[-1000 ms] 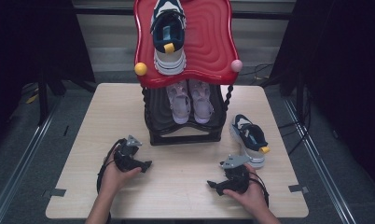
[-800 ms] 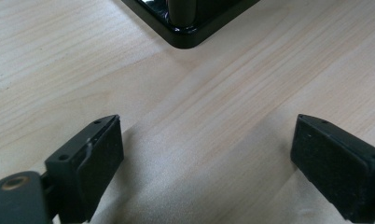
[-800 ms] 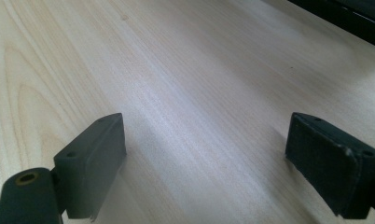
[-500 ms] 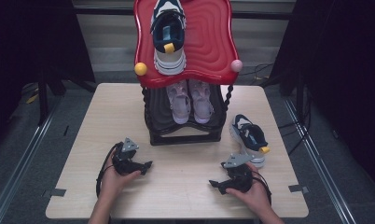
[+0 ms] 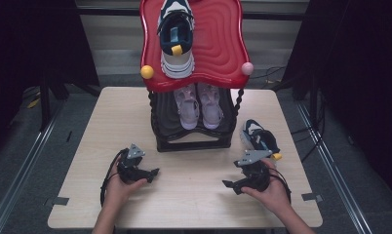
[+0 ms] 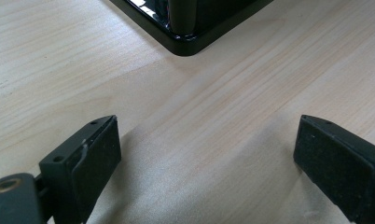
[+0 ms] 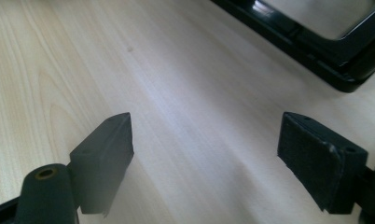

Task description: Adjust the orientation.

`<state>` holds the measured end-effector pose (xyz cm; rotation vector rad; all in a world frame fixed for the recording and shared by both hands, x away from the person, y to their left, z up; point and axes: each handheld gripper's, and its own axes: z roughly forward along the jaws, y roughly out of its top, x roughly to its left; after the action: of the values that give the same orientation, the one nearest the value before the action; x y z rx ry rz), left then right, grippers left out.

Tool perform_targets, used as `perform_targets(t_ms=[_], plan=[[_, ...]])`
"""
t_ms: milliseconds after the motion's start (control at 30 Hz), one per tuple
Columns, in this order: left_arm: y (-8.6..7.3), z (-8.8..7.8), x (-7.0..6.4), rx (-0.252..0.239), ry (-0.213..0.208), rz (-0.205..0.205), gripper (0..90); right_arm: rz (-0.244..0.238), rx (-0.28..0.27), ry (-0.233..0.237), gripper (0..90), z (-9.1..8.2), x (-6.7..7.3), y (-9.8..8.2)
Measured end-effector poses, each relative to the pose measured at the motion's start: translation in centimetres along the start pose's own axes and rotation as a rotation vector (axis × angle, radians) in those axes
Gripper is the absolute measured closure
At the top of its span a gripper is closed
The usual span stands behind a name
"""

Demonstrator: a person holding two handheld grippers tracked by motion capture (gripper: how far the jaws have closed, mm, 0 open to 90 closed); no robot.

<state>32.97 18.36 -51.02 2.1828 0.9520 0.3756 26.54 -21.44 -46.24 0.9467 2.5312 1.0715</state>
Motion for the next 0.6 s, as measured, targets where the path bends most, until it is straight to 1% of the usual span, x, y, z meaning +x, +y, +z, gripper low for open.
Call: perform_targets(t_ms=[33,67,100,233,367,567,600], plan=[[0.0,0.0,0.0,0.0,0.0,0.0,6.9,-0.004,0.001,-0.002,17.7,-0.2,-0.2,0.1],[0.0,0.0,0.0,0.0,0.0,0.0,6.9,0.005,0.0,-0.002,17.7,-0.4,-0.4,0.3],[0.0,0.0,0.0,0.0,0.0,0.0,6.9,0.002,-0.002,-0.009,17.7,-0.7,-0.7,0.4],[0.0,0.0,0.0,0.0,0.002,0.0,6.9,0.027,-0.027,-0.016,17.7,-1.9,-1.5,0.8],[0.0,0.0,0.0,0.0,0.003,0.0,6.9,0.041,-0.024,-0.051,17.7,-3.2,-2.6,1.1],[0.0,0.0,0.0,0.0,0.003,0.0,6.9,0.039,-0.01,-0.089,17.7,-4.5,-3.7,0.9],[0.0,0.0,0.0,-0.001,0.005,0.0,6.8,0.047,-0.008,-0.1,17.7,-4.8,-3.9,0.9]])
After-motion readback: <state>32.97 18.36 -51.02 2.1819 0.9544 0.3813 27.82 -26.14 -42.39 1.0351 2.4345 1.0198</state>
